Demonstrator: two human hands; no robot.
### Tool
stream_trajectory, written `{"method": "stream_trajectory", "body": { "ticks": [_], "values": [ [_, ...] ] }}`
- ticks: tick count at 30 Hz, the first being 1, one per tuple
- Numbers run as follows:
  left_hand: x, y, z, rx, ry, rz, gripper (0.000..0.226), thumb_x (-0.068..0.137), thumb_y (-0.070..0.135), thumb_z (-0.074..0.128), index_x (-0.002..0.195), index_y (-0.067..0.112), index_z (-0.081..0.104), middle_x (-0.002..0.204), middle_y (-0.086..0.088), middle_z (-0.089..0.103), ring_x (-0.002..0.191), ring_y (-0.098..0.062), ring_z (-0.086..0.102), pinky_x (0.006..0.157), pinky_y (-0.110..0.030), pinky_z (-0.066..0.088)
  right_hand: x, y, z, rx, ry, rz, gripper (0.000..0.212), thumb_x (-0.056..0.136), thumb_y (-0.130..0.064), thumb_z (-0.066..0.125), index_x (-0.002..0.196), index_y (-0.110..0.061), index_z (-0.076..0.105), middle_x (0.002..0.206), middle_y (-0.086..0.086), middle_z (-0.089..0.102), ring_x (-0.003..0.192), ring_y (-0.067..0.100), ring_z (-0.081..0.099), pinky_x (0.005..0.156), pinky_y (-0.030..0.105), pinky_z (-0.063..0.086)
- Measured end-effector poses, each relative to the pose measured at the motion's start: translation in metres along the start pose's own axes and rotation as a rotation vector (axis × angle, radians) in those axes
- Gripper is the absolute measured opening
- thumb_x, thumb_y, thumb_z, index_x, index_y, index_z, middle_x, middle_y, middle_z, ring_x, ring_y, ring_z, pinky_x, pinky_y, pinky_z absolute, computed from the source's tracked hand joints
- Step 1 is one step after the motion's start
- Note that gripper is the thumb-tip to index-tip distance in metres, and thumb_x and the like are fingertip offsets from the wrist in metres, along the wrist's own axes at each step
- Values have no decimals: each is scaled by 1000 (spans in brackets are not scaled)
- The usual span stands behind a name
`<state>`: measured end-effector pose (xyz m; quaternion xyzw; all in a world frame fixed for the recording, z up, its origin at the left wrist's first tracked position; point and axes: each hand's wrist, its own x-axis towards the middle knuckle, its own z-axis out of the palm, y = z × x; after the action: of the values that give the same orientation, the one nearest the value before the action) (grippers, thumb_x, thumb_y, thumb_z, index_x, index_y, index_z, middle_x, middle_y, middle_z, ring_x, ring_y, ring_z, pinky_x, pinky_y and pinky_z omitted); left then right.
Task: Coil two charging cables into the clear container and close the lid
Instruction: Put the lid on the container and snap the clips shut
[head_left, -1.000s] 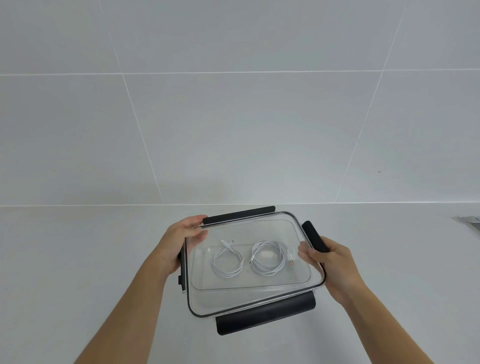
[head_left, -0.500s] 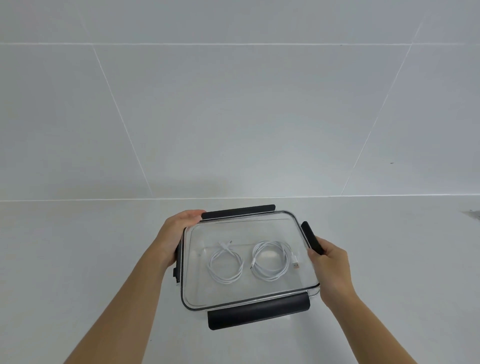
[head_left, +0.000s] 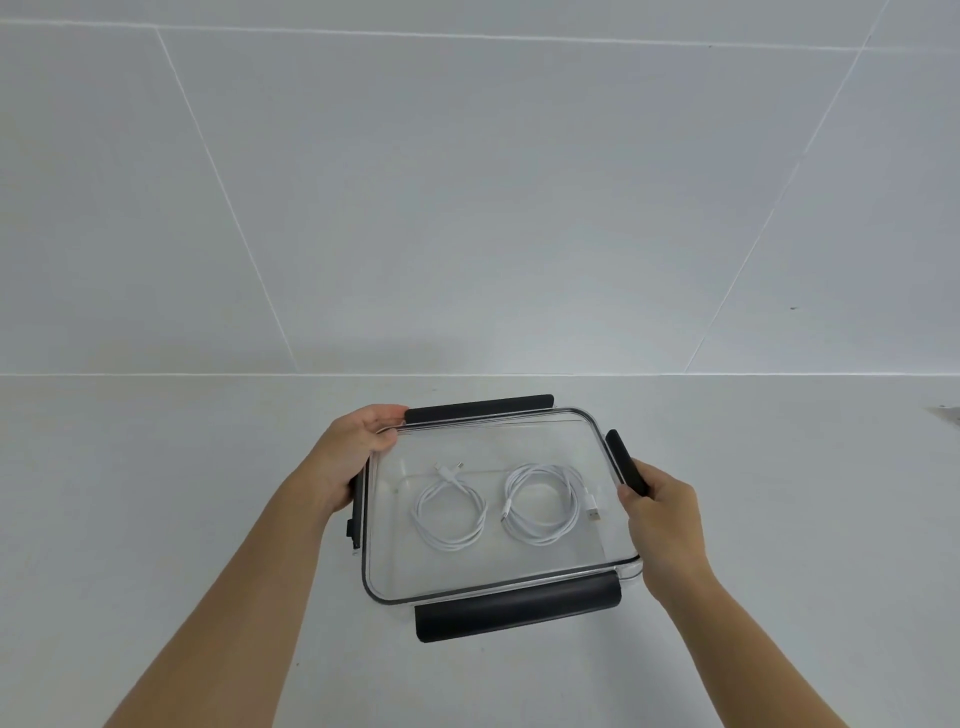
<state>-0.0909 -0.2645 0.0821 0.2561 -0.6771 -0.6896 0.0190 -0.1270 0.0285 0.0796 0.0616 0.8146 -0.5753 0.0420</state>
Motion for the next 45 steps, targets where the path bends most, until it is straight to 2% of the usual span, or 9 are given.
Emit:
{"method": "stream_trajectory", "body": {
  "ticks": [5,18,27,30,31,32,33,40,45],
  "values": [
    [2,-2,2,7,8,3,34,90,-8,46,94,19,65,109,-3,63,109,-20,56,104,-33,40,4,0,-1,2,6,-1,15,87,9,42,91,11,56,63,3,28,61,18,22,56,29,18],
    [0,6,5,17,-15,11,31,92,-9,41,107,11,61,100,2,63,102,-15,55,85,-16,44,-4,-1,-2,21,-22,-4,33,88,9,42,66,-12,54,58,-2,26,58,17,21,54,25,18],
    [-2,7,3,115,52,-26,25,89,2,54,110,14,62,103,2,64,92,-17,58,91,-30,44,-6,10,-1,40,6,34,15,89,4,44,82,1,57,61,-1,29,67,23,25,72,32,32],
    [-2,9,3,132,133,-78,6,83,8,65,88,9,68,91,-12,65,84,-24,58,96,-38,45,-6,10,0,43,23,38,13,89,4,44,84,3,57,64,2,31,68,24,26,76,30,31],
    [-3,10,3,134,136,-81,5,82,8,66,79,11,69,88,-14,66,84,-25,58,97,-40,46,-6,9,1,33,30,40,13,89,4,44,87,3,57,67,4,32,69,24,28,95,48,18],
    [-3,10,2,130,140,-84,9,82,8,67,74,13,69,88,-15,66,85,-25,59,97,-41,47,-6,9,1,24,35,43,13,89,4,45,89,3,58,70,5,34,70,23,30,92,59,44],
    [-4,10,2,126,144,-88,10,81,8,68,73,14,69,89,-15,67,85,-25,59,97,-42,48,-6,8,2,20,37,45,14,89,4,45,90,2,58,71,5,36,70,23,31,94,63,39],
    [-2,15,2,117,129,-162,4,81,12,69,78,10,71,85,-11,64,87,-25,52,97,-40,43,-2,3,1,3,12,45,19,89,4,45,81,-6,61,67,3,35,70,23,31,90,66,40],
    [-4,13,1,116,177,-210,36,75,28,76,103,6,69,118,-8,60,115,-26,52,108,-44,36,-3,1,0,-2,2,72,23,89,4,45,81,-10,61,72,4,39,72,23,34,90,67,39]
  ]
}}
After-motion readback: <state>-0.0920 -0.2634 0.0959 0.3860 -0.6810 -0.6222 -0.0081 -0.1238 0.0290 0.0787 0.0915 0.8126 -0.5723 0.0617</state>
